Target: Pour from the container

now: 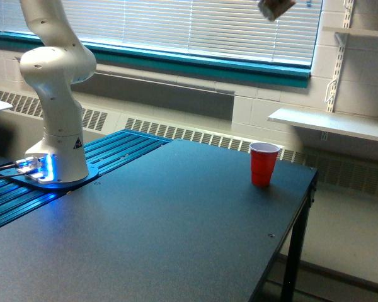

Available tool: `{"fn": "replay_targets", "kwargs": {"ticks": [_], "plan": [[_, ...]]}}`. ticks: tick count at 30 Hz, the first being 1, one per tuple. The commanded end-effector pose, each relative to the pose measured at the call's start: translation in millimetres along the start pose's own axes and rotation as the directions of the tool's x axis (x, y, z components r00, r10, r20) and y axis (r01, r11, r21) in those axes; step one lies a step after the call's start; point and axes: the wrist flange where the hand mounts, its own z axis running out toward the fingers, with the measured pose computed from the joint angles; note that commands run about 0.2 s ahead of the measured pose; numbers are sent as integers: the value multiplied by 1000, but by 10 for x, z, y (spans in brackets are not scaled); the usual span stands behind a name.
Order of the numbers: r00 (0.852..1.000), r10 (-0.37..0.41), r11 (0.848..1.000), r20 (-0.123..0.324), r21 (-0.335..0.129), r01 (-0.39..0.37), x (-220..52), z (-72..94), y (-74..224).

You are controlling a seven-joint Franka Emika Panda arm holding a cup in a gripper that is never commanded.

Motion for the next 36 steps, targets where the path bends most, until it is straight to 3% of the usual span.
{"fn": "replay_targets", "kwargs": {"ticks": [1, 23, 36], "plan": [[992, -120, 993, 30, 17, 119, -232, 59, -2], [967, -177, 984, 182, 2, 180, -959, 524, 143], [941, -204, 976, 269, -18, 217, -1286, 741, 86]]}}
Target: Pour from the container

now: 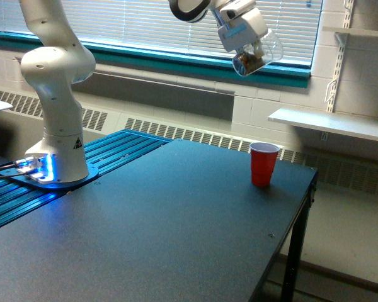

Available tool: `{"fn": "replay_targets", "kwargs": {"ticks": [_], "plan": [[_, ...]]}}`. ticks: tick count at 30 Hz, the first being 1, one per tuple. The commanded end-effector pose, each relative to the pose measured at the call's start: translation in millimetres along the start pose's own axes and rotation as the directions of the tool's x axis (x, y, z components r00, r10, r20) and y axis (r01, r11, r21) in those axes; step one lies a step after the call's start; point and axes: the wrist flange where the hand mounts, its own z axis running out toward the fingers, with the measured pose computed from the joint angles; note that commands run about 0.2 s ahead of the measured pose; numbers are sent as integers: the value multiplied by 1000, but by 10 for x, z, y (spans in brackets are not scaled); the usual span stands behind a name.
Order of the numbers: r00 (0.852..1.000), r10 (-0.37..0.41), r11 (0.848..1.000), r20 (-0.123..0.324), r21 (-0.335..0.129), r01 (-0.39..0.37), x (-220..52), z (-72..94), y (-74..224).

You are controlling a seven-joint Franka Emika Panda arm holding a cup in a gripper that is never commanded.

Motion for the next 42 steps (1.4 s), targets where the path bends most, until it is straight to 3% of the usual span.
{"fn": "replay_targets", "kwargs": {"ticks": [1, 12, 25, 42], "plan": [[999, -30, 999, 31, -12, 30, -110, 107, -125], [996, -22, 998, 87, -62, 27, -219, 363, -155], [993, -10, 992, 122, -121, 25, -244, 626, -115], [987, -22, 987, 161, -154, 48, -357, 769, -41]]}}
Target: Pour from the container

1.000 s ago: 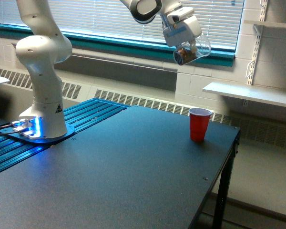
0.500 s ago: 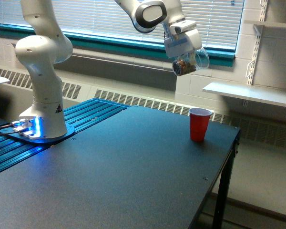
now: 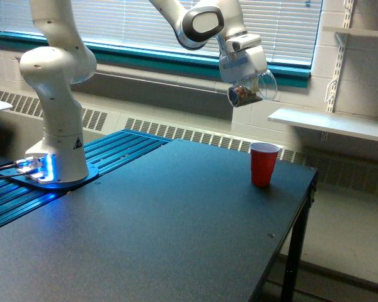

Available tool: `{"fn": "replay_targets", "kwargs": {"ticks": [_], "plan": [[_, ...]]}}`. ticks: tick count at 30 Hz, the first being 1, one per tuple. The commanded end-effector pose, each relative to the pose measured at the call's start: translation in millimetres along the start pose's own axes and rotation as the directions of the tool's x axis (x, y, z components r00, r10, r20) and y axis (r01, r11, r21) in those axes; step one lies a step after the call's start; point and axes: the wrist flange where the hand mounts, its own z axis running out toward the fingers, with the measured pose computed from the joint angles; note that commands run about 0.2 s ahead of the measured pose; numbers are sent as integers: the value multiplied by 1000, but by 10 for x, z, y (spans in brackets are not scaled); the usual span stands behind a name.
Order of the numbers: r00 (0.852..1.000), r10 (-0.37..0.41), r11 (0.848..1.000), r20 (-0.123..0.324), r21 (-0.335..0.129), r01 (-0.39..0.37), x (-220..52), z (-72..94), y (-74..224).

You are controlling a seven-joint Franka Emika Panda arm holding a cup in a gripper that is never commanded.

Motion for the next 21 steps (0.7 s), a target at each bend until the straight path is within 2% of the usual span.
{"fn": "replay_targets", "kwargs": {"ticks": [1, 21], "plan": [[1000, 11, 1000, 11, -11, -11, -41, 2, 13], [996, 7, 998, 90, -64, -1, -250, 145, 83]]}}
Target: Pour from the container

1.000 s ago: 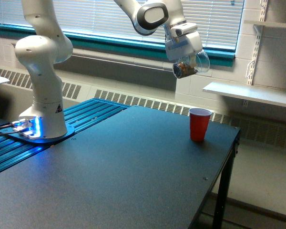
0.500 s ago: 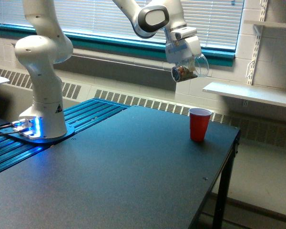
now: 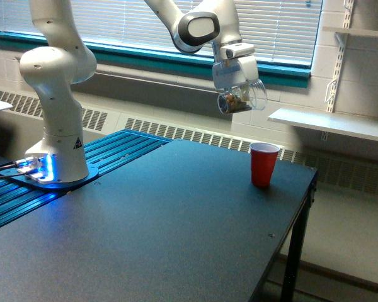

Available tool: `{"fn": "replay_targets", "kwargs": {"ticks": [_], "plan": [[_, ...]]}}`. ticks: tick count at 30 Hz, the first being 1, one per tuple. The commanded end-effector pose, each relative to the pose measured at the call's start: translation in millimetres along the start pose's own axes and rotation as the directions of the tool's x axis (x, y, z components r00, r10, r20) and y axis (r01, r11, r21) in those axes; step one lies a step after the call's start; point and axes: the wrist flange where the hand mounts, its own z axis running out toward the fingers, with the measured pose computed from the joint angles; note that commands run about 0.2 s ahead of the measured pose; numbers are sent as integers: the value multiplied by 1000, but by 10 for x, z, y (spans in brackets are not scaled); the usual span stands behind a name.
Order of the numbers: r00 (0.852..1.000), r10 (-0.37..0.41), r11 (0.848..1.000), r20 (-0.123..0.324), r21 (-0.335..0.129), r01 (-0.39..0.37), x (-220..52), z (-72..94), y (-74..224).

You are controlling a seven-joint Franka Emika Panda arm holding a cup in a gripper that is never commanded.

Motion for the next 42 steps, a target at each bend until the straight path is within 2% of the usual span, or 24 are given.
{"fn": "replay_targets", "kwargs": {"ticks": [1, 28, 42], "plan": [[1000, 6, 1000, 12, -17, -6, -15, 7, -7], [995, 16, 997, 99, -70, -9, 10, 287, -54], [988, 12, 996, 152, -90, 2, 34, 375, -146]]}}
